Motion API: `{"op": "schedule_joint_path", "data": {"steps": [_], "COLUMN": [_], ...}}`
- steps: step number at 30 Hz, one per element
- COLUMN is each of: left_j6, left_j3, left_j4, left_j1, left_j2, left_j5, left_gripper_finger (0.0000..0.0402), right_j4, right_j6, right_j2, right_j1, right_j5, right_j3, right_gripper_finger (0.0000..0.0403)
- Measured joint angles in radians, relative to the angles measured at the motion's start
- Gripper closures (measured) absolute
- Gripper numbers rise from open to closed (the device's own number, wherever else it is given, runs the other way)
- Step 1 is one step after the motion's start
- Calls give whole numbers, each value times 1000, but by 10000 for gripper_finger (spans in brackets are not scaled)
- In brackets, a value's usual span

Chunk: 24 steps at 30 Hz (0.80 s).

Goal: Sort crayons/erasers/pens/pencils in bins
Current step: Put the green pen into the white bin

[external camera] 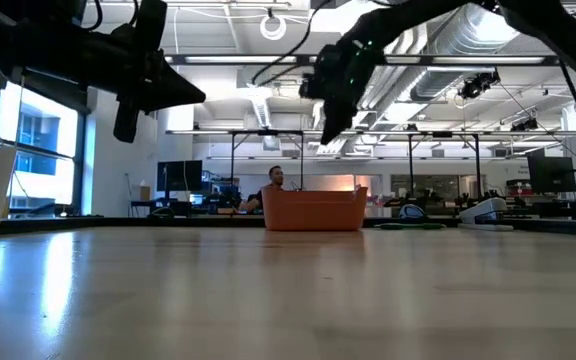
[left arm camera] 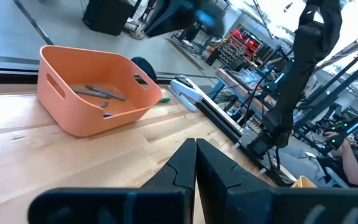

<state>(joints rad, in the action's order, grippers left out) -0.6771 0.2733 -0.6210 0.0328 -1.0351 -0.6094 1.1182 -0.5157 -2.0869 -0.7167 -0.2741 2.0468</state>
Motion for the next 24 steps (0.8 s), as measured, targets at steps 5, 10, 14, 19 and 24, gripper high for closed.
{"op": "schedule_joint_path", "data": {"steps": [5, 10, 14, 19, 24], "left_j6": [5, 7, 2, 0, 0], "left_j3": [0, 0, 0, 0, 0], "left_j4": [-1, 4, 5, 7, 17], "left_j1": [0, 0, 0, 0, 0], "left_j2": [0, 0, 0, 0, 0], "left_j5": [0, 0, 0, 39, 71], "left_gripper_finger": [402, 402, 402, 402, 402], "right_j4": [-25, -127, -219, -281, -316], "right_j6": [-3, -5, 1, 9, 13], "right_j2": [121, 297, 450, 503, 408], "right_j1": [-59, -89, -113, -120, -120], "right_j5": [-63, -39, -11, 71, 125], "right_j3": [-127, -443, -715, -897, -896], "right_gripper_finger": [396, 401, 402, 403, 403]}}
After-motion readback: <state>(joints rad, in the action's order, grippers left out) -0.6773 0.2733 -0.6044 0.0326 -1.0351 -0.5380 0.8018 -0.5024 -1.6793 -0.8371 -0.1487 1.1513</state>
